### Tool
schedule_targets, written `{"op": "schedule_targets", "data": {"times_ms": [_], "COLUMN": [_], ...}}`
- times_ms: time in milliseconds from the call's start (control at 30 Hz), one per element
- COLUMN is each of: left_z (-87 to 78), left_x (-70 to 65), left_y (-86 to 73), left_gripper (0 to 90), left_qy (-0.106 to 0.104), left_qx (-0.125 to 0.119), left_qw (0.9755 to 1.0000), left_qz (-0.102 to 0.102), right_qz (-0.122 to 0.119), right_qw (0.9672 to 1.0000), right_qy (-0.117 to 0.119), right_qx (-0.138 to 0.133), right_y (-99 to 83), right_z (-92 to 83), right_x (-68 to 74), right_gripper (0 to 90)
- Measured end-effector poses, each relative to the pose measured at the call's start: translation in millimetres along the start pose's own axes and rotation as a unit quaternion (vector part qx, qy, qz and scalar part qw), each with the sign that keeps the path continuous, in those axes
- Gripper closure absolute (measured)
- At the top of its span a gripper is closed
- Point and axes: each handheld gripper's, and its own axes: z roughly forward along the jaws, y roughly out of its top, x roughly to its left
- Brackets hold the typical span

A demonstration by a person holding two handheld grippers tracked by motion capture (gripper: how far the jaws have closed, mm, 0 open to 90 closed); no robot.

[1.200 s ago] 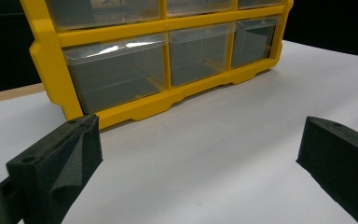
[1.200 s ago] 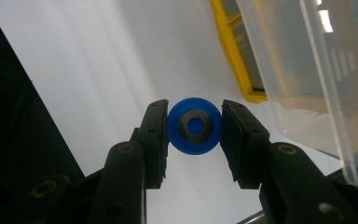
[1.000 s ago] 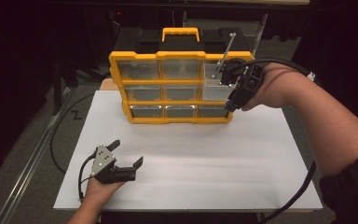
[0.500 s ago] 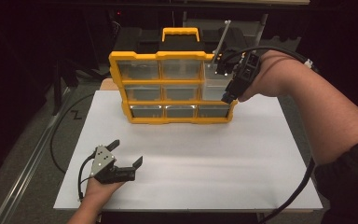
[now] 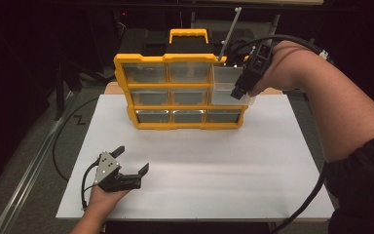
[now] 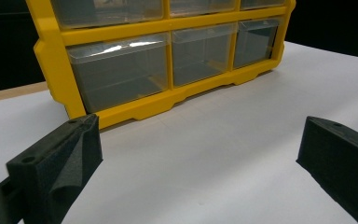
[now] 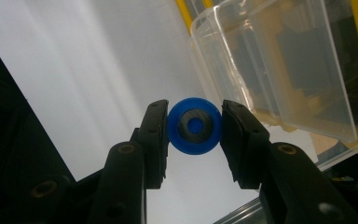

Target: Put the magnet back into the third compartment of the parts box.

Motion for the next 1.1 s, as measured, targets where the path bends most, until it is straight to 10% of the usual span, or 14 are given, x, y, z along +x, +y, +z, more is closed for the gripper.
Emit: {"op": "schedule_targets", "data": {"times_ms": [1100], "left_z": [-0.3], "left_x": [0.7], "left_y": [0.0], "left_gripper": [0.3], "left_qy": [0.001], "left_qx": [-0.001], "left_qw": [1.0], "left_qz": [0.002], "right_qz": [0.025], "right_qw": [0.9996], "right_qy": [-0.012], "right_qx": [-0.004], "right_y": [17.2], "right_z": [-2.2], "right_x": [-33.7], "right_gripper": [65.3]}}
